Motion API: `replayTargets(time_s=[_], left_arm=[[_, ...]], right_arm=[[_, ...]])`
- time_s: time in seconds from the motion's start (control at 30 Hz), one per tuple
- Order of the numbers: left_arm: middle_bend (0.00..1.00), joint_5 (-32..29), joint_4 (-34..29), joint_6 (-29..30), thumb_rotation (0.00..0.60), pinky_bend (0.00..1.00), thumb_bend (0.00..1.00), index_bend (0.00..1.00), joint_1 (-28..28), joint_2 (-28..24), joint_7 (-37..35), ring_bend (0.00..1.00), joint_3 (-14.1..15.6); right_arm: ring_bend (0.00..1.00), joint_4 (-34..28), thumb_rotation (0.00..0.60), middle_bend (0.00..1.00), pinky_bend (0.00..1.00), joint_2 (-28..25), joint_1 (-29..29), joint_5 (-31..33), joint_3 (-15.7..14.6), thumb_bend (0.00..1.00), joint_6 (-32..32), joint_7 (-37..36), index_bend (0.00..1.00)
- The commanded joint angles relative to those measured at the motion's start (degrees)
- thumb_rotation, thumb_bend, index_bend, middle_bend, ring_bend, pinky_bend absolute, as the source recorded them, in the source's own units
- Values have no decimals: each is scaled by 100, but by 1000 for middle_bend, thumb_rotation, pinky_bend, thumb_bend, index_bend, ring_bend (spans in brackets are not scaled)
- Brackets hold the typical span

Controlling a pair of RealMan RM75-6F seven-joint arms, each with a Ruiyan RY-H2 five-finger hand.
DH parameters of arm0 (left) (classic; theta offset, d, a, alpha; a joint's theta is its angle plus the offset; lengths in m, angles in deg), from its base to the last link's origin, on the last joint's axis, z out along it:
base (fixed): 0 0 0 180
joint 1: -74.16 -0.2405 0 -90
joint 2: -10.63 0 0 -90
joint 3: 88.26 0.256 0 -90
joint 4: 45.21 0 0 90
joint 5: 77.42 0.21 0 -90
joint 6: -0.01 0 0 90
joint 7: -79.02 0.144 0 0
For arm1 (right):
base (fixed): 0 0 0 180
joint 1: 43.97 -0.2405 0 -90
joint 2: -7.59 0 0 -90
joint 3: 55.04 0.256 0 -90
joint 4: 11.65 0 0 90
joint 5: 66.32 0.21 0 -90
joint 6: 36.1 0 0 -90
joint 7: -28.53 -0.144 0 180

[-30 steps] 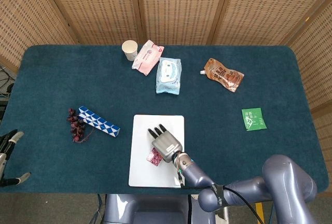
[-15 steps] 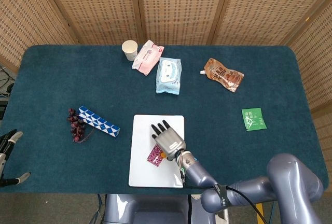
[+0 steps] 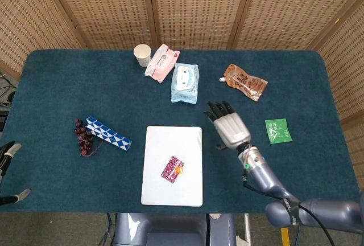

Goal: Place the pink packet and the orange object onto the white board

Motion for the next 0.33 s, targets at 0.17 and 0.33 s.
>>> replayTargets(time_s=[0.17,0.33], left_arm=[[0,79,-13,168,600,0,0,0,-92,-9,61,0,15],[0,119,-35,280,600,0,0,0,-153,50,237,0,26]], right_arm=[[0,1350,600,0,4,-730,1953,-1575,-526,0,1280,-3111,52],[0,1776,600,0,3,-662,2513,-1724,-506,0,1655,-3808,2]])
